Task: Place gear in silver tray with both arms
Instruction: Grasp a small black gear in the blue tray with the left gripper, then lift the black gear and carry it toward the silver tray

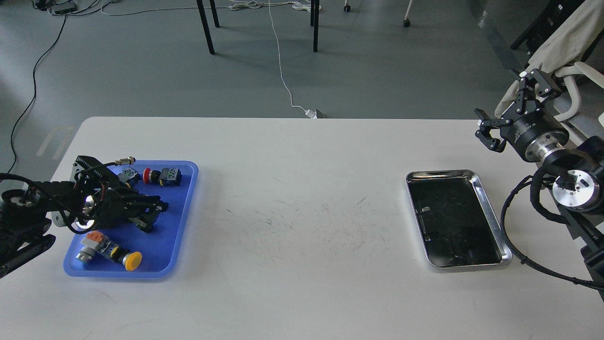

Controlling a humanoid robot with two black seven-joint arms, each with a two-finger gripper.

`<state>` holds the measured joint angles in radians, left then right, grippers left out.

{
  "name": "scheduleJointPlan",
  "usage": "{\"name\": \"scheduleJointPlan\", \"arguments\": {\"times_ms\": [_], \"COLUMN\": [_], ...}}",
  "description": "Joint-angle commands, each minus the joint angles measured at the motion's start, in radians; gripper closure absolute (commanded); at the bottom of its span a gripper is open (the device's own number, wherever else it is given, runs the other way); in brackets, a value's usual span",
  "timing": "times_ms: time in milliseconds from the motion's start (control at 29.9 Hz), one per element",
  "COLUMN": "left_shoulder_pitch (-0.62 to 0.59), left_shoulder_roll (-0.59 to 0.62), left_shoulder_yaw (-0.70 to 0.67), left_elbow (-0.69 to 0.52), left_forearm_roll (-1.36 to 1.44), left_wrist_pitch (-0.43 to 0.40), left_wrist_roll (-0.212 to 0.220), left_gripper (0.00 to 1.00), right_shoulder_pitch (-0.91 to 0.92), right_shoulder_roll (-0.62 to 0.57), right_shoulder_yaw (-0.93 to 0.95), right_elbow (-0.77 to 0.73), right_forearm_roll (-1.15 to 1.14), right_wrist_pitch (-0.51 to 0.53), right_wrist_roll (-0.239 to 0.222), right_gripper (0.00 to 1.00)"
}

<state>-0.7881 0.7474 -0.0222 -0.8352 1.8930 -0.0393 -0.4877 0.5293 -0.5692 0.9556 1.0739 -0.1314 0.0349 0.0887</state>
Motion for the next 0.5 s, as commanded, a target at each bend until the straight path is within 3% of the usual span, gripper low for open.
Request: {"name": "scheduleJointPlan", "arguments": {"times_ms": [0, 301, 468], "left_shoulder_pitch": [-0.002, -0.008, -0.081], "left_shoulder_roll": [0.006, 0.066, 0.157], "left_shoulder_yaw": [-0.001, -0.005, -0.013], "left_elbow": [-0.001, -0.062, -0.215], "left_forearm_roll": [0.003, 0.003, -0.006], "left_wrist_pitch": [0.001, -0.01, -0.027], "left_wrist_roll": [-0.001, -0.001, -0.001], "left_gripper": [0.89, 0.9, 0.9], "right_shoulder_pitch": [0.0, 0.0, 0.0], "right_shoulder_roll": [0.002, 0.002, 0.006], "right_shoulder_yaw": [0.0, -0.001, -0.003], "right_elbow": [0.0, 0.0, -0.003], "right_forearm_roll": [0.0, 0.0, -0.002], "right_wrist_pitch": [0.0, 0.0, 0.0], "right_wrist_roll": [0.0, 0.0, 0.0], "right_gripper": [0.01, 0.01, 0.01]}}
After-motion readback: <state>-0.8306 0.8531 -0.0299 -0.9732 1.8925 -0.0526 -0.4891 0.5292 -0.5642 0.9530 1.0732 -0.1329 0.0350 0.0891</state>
